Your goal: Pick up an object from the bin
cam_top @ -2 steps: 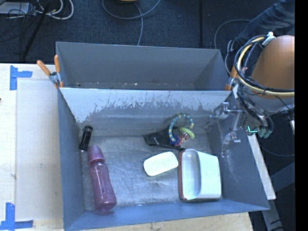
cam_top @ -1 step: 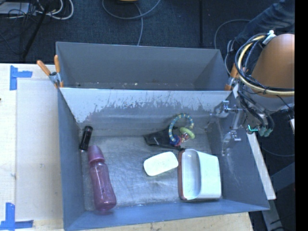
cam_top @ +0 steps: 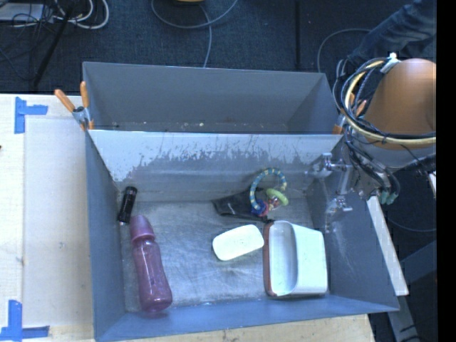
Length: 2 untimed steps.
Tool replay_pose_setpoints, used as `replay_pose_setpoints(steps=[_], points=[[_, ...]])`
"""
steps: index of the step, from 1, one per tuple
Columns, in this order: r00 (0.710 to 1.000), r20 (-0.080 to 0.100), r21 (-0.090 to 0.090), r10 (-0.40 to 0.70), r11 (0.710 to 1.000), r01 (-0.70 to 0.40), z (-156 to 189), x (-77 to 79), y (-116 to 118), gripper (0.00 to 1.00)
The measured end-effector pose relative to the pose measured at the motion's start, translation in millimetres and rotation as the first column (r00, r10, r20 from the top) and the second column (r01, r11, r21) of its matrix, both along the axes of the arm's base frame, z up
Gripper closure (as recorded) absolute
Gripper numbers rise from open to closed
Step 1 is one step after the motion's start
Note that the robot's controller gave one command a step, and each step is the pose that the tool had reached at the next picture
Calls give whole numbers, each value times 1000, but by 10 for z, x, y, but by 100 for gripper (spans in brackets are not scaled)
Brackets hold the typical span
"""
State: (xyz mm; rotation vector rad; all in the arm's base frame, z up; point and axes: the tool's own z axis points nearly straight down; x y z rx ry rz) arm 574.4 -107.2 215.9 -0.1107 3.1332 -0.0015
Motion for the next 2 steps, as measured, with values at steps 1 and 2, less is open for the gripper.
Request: replay_pose_setpoints(steps=[1,2], points=[[966,-11,4,257,966,-257,-213,7,79,0],[903,1,-4,430,903,-430,-559,-95,35,0]])
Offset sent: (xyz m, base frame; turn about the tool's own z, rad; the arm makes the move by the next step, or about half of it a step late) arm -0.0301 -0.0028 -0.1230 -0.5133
